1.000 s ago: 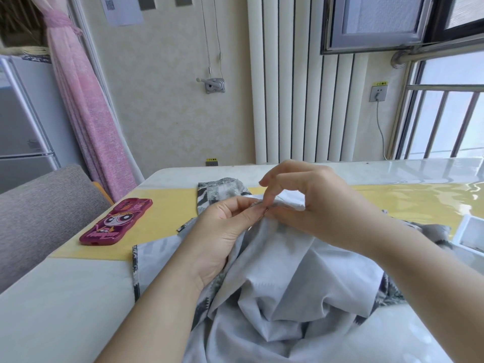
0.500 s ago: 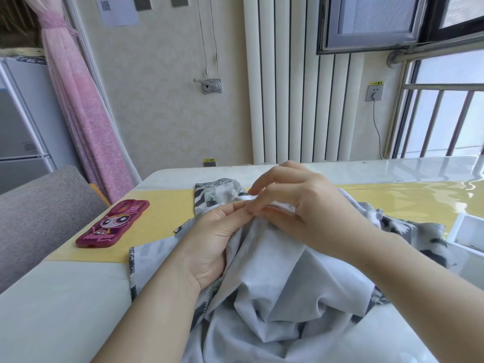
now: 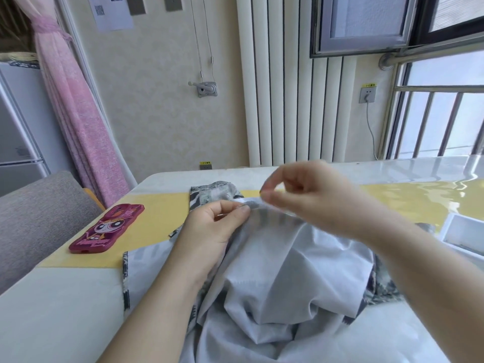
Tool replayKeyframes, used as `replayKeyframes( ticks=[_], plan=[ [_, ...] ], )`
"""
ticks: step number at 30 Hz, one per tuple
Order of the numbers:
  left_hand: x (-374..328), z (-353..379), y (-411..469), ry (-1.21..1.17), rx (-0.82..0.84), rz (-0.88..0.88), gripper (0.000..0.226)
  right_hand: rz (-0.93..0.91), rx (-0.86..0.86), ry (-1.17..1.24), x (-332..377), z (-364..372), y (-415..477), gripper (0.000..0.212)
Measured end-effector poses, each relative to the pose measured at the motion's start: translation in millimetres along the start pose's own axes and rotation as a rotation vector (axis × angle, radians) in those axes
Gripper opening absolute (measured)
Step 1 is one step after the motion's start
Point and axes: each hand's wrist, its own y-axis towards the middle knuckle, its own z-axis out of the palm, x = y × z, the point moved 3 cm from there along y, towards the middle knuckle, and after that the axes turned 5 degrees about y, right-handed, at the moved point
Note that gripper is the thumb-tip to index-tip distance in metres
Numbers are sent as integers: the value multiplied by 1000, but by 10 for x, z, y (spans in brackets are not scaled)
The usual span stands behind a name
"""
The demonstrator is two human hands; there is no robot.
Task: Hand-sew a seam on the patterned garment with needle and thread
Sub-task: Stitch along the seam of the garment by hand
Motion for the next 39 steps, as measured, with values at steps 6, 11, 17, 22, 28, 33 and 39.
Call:
replayKeyframes(
  ticks=[6, 11, 17, 22, 28, 33, 39],
  plan=[
    [-13, -3, 20, -202, 106, -51, 35, -18, 45, -310, 50, 95, -24, 19],
    [32, -23, 61, -194, 99, -93, 43, -5, 50, -220, 35, -23, 5, 24],
    [91, -94, 86, -55, -5, -95, 11, 27, -7, -191, -81, -164, 43, 23],
    [125, -105, 83, 128, -51, -80, 23, 86, -65, 1008, -84, -32, 103, 17],
    [132, -112, 98, 228, -98, -44, 23, 339, 597, 1845, 137, -4, 6, 10],
    [112, -114, 95, 257, -93, -4, 16, 310, 633, 1107, 27, 62, -77, 16],
    [22, -61, 48, 39, 32, -36, 7, 192, 106, 136, -60, 209, -39, 17]
  ],
)
